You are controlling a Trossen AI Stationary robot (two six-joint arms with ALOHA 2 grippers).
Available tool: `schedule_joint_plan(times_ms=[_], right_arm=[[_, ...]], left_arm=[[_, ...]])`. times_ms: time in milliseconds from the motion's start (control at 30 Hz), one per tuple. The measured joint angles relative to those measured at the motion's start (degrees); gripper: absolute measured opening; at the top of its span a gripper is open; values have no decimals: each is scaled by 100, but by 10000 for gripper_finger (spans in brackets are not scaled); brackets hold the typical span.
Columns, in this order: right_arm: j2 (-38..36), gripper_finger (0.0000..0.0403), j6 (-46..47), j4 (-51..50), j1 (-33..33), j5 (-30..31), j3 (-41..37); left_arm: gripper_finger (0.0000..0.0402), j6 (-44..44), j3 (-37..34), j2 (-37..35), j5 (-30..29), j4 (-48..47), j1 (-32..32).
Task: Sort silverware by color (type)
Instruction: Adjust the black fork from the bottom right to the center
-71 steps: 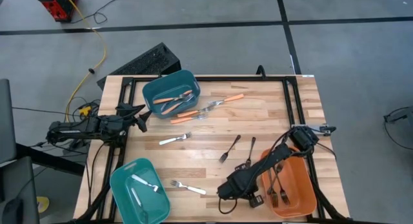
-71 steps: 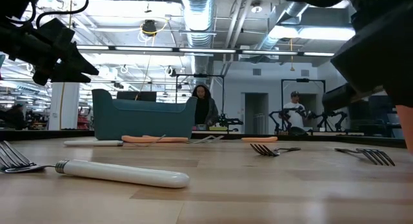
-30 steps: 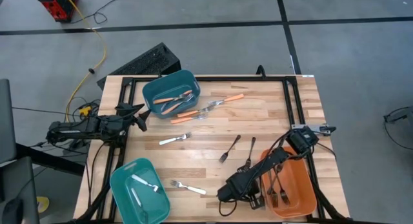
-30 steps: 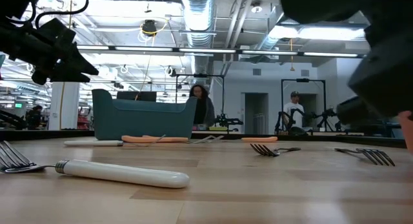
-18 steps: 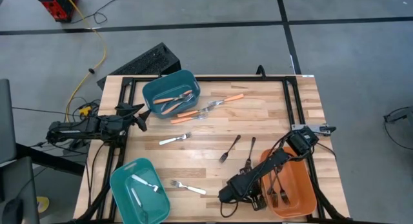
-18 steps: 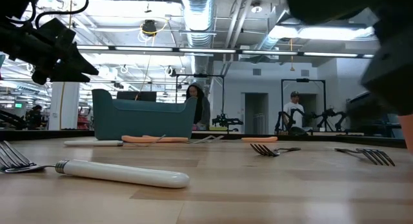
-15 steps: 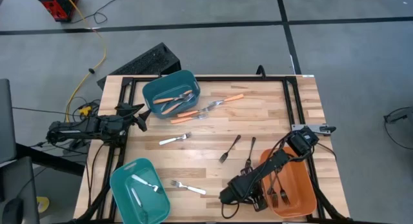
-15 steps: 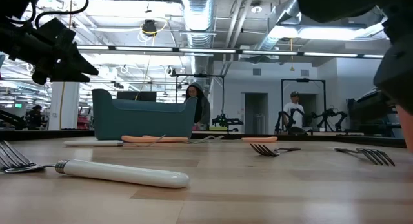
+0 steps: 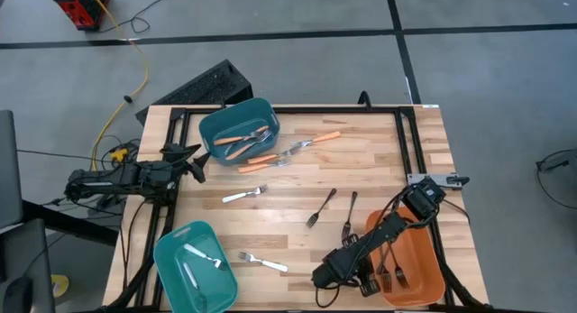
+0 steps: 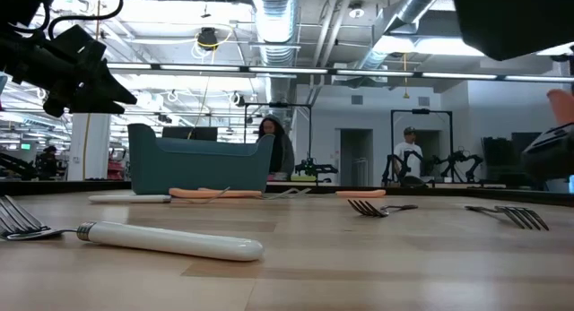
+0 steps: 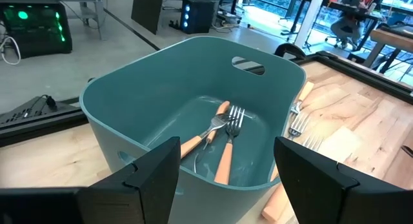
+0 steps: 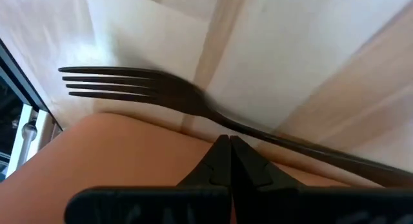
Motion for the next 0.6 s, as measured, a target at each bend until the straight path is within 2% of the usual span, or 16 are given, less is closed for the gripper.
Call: schedule_joint_plan(times_ms=[333, 600], right_arm=[[0, 17, 11, 252, -209, 18, -2], [-17, 17, -557, 256, -744, 808, 1]], left_arm=[[235, 0, 0, 0, -39, 5, 0], [235, 0, 0, 0, -37, 7, -1]])
